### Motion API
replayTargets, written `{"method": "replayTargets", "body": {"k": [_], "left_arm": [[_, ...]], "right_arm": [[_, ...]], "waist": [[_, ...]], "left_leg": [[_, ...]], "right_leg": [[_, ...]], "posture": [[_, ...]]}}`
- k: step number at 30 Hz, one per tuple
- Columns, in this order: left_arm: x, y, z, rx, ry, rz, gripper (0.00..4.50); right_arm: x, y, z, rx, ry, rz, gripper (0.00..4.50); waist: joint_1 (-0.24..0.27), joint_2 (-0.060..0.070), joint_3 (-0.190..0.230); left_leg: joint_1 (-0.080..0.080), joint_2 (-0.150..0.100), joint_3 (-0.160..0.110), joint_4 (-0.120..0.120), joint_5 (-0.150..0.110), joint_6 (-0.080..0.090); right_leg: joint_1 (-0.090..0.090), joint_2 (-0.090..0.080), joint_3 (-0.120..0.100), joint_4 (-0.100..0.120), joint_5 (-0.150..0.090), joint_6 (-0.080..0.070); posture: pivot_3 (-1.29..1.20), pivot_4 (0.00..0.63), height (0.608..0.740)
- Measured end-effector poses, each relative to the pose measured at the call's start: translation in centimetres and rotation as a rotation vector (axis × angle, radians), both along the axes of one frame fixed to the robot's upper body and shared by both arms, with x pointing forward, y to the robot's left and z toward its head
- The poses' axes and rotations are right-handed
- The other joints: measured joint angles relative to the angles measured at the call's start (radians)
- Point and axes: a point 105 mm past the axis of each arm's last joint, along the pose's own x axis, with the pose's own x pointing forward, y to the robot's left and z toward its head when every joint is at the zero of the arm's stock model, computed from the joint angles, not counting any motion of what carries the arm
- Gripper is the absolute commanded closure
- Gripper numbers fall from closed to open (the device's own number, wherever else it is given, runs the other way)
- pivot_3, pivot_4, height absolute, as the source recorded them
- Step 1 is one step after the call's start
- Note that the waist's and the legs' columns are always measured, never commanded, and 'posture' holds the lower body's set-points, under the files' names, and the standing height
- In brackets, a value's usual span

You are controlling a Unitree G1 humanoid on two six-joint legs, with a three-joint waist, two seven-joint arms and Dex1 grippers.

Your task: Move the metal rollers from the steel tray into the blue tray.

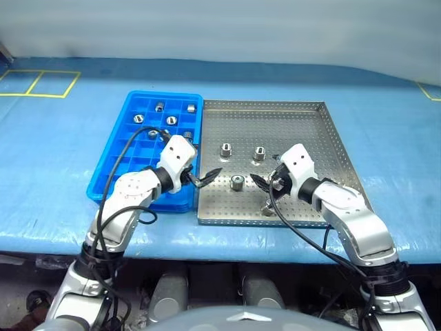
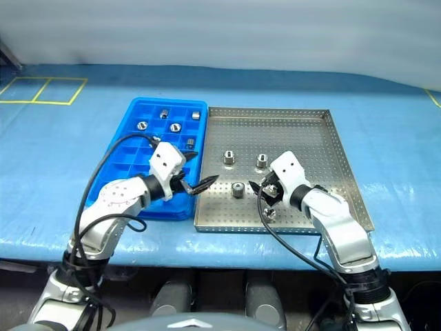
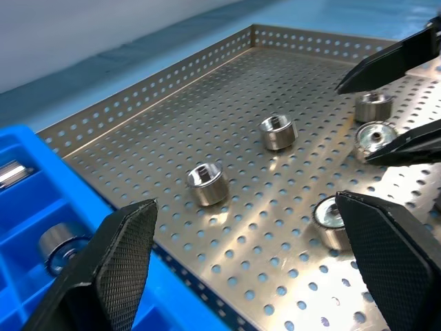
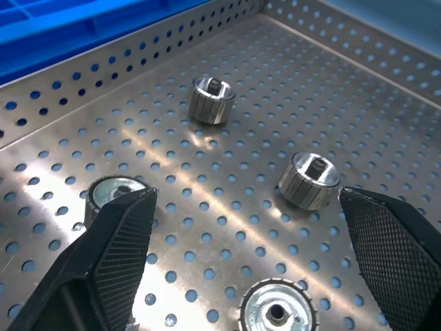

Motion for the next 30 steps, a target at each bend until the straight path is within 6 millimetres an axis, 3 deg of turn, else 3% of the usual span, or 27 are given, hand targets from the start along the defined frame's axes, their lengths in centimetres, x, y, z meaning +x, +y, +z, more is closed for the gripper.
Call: {"method": "replayTargets", "body": {"k": [4, 10, 15, 18, 24, 27, 30], "left_arm": [[0.6, -1.4, -1.2, 0.019, 0.055, -0.034, 0.0], [1.7, -3.3, -3.3, 0.083, 0.13, -0.072, 0.0], [2.5, -4.1, -5.3, 0.186, 0.162, -0.077, 0.0], [2.8, -3.9, -6.5, 0.236, 0.177, -0.054, 0.6], [3.1, -4.0, -6.3, 0.225, 0.174, -0.036, 2.56], [3.5, -3.7, -5.8, 0.196, 0.165, -0.008, 2.65], [3.8, -3.5, -4.0, 0.114, 0.133, 0.018, 2.65]], "right_arm": [[-0.7, -0.6, 1.5, -0.067, -0.058, 0.007, 0.04], [-2.6, 0.1, 0.6, -0.09, -0.023, 0.069, 0.04], [-3.0, 0.3, 0.2, -0.09, -0.014, 0.068, 0.04], [-3.1, 0.4, 0.2, -0.088, -0.017, 0.063, 0.0], [-3.1, 0.2, 0.3, -0.1, -0.027, 0.045, 0.0], [-3.0, 0.4, 0.1, -0.101, -0.02, 0.053, 0.0], [-2.9, 1.0, -0.7, -0.042, 0.021, 0.07, 0.0]], "waist": [[-0.006, 0.0, 0.0], [-0.024, 0.0, 0.0], [-0.036, 0.0, 0.0], [-0.048, 0.0, 0.0], [-0.053, 0.0, 0.0], [-0.053, 0.0, 0.0], [-0.052, 0.0, 0.0]], "left_leg": [[0.0, 0.0, 0.0, 0.0, 0.0, 0.0], [0.0, 0.0, 0.0, 0.001, 0.0, 0.0], [0.0, 0.0, 0.0, 0.001, 0.0, 0.0], [0.0, 0.0, 0.0, 0.001, 0.0, 0.0], [0.0, 0.0, 0.0, 0.001, 0.0, 0.0], [0.0, 0.0, 0.0, 0.001, 0.0, 0.0], [0.0, 0.0, 0.0, 0.001, 0.0, 0.0]], "right_leg": [[0.0, 0.0, 0.0, 0.0, 0.0, 0.0], [0.0, 0.0, 0.001, 0.0, 0.0, 0.001], [0.0, 0.0, 0.001, 0.0, 0.0, 0.001], [0.0, 0.0, 0.001, 0.0, 0.001, 0.001], [0.0, 0.0, 0.001, 0.001, 0.001, 0.001], [0.0, 0.0, 0.001, 0.001, 0.001, 0.001], [0.0, 0.0, 0.001, 0.001, 0.001, 0.001]], "posture": [[0.0, 0.15, 0.74], [-0.03, 0.15, 0.74], [-0.06, 0.15, 0.74], [-0.06, 0.15, 0.74], [-0.04, 0.15, 0.74], [-0.03, 0.15, 0.74], [0.0, 0.15, 0.74]]}}
